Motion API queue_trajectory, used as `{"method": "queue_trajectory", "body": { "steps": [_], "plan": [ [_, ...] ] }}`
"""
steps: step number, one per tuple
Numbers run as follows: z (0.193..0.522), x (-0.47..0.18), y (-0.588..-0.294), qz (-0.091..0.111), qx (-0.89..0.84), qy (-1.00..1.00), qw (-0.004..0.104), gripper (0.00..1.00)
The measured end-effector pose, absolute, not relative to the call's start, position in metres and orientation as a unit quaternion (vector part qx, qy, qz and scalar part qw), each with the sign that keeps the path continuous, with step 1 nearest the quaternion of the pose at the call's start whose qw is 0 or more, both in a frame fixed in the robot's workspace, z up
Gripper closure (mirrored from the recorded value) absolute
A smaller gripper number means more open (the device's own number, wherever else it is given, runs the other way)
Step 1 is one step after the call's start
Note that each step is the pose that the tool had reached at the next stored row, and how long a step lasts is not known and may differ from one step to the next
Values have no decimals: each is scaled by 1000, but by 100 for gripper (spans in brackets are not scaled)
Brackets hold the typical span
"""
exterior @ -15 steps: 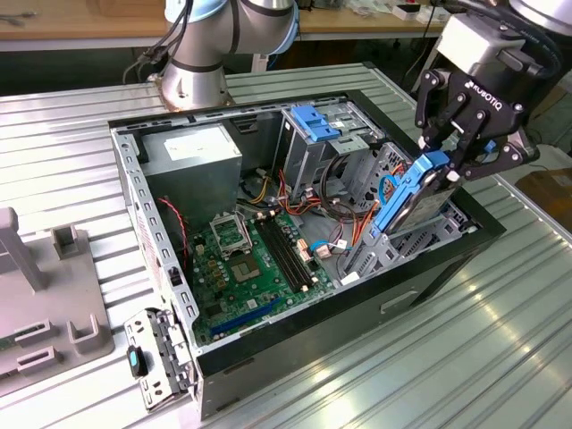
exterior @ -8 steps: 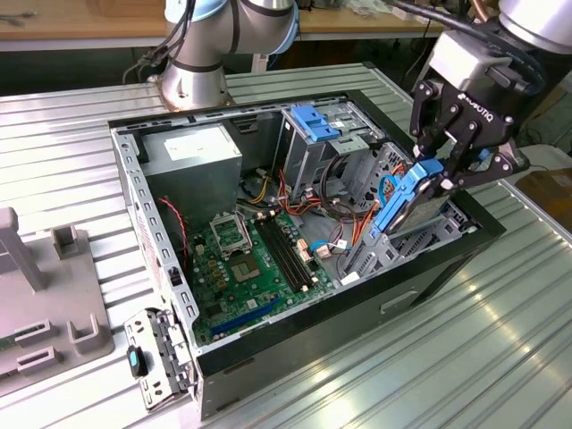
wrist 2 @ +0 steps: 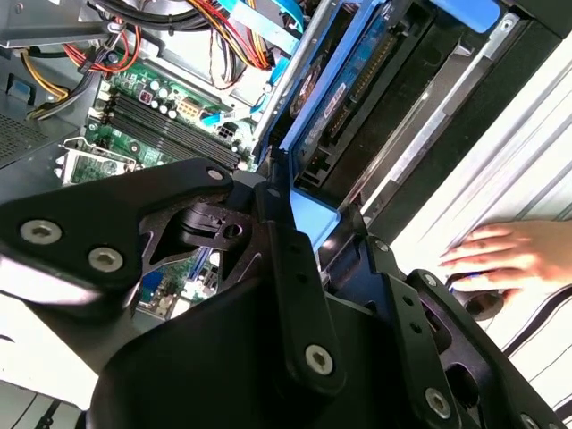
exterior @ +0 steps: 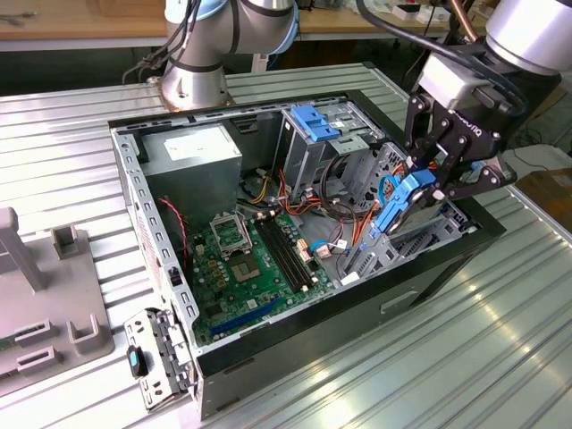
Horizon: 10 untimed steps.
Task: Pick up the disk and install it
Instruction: 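Insert the disk into the insertion slot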
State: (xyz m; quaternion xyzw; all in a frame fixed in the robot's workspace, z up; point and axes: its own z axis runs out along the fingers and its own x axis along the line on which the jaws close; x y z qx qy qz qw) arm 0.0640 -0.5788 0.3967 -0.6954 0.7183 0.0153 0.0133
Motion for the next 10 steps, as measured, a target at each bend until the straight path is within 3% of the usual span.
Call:
{"method": "queue_trajectory", "body": {
  "steps": [10],
  "plan": [
    [389, 64, -579, 16, -695, 718, 11, 62]
  ]
}}
